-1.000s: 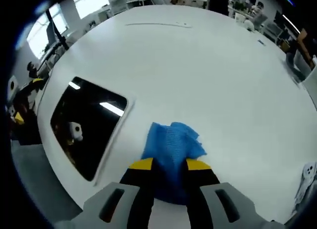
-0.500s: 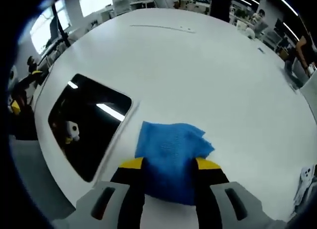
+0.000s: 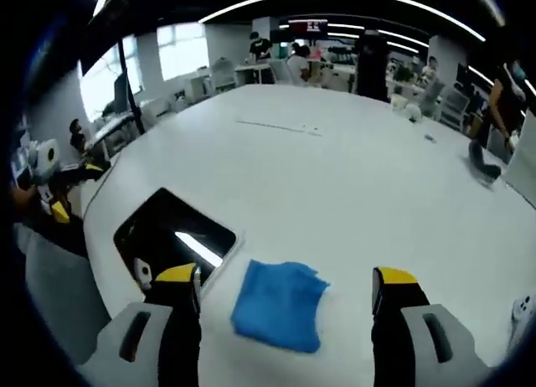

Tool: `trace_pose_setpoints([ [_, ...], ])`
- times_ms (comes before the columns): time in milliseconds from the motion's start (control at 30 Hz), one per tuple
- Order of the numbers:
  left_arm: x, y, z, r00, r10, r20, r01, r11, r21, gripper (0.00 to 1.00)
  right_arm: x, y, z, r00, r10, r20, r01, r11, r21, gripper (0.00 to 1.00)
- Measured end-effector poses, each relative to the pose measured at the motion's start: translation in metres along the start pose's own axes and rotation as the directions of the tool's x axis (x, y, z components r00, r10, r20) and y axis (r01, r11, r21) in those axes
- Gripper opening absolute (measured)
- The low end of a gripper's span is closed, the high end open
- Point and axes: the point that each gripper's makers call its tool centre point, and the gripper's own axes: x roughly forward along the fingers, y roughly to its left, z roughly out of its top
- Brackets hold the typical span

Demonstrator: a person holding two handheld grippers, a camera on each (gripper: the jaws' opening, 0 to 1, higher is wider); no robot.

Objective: Wipe the mirror surface with the cleaning cloth until all visible marks leave the cleaned area.

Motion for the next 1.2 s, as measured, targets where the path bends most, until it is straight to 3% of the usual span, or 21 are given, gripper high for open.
trace_pose_setpoints([
  [233,0.005,-0.002,-0.009,1.0,0.027,-0.008,-0.028,0.998,-0.054,1.0,-0.032,-0.006,-0.021,0.996,-0.018,0.082,0.015,0.999,0.039,0.95],
  [367,0.004,0.0,-0.011,0.999,0.046,0.0,-0.046,0.997,-0.067,1.0,-0.045,-0.007,-0.043,0.995,-0.053,0.08,0.049,0.997,0.051,0.97],
  [467,0.005,-0.001,-0.015,0.999,0.052,-0.002,-0.052,0.996,-0.073,1.0,-0.053,-0.004,-0.05,0.992,-0.072,0.106,0.066,0.996,0.057,0.97],
  [633,0.007,0.001,-0.022,0.998,0.056,-0.028,-0.057,0.998,-0.021,1.0,-0.056,0.016,-0.056,0.993,-0.05,0.107,0.05,0.999,0.007,1.0],
  [800,0.006,0.005,-0.022,0.998,0.062,-0.011,-0.062,0.997,-0.048,1.0,-0.056,0.02,-0.054,0.991,-0.061,0.12,0.066,0.997,-0.035,1.0],
  [900,0.004,0.001,-0.021,0.998,0.057,-0.002,-0.057,0.997,-0.049,1.0,-0.058,0.016,-0.054,0.987,-0.08,0.142,0.079,0.997,0.014,1.0],
  [967,0.005,-0.002,-0.021,0.999,0.049,0.002,-0.049,0.998,-0.039,1.0,-0.057,0.013,-0.063,0.99,-0.091,0.107,0.089,0.996,0.026,1.0],
  [1067,0.004,0.001,-0.025,0.998,0.062,-0.017,-0.062,0.997,-0.043,1.0,-0.059,0.012,-0.059,0.985,-0.102,0.136,0.097,0.994,0.041,1.0],
  [1200,-0.005,0.002,-0.022,0.998,0.068,-0.011,-0.069,0.996,-0.059,1.0,-0.054,0.024,-0.063,0.991,-0.064,0.115,0.062,0.998,0.022,1.0],
])
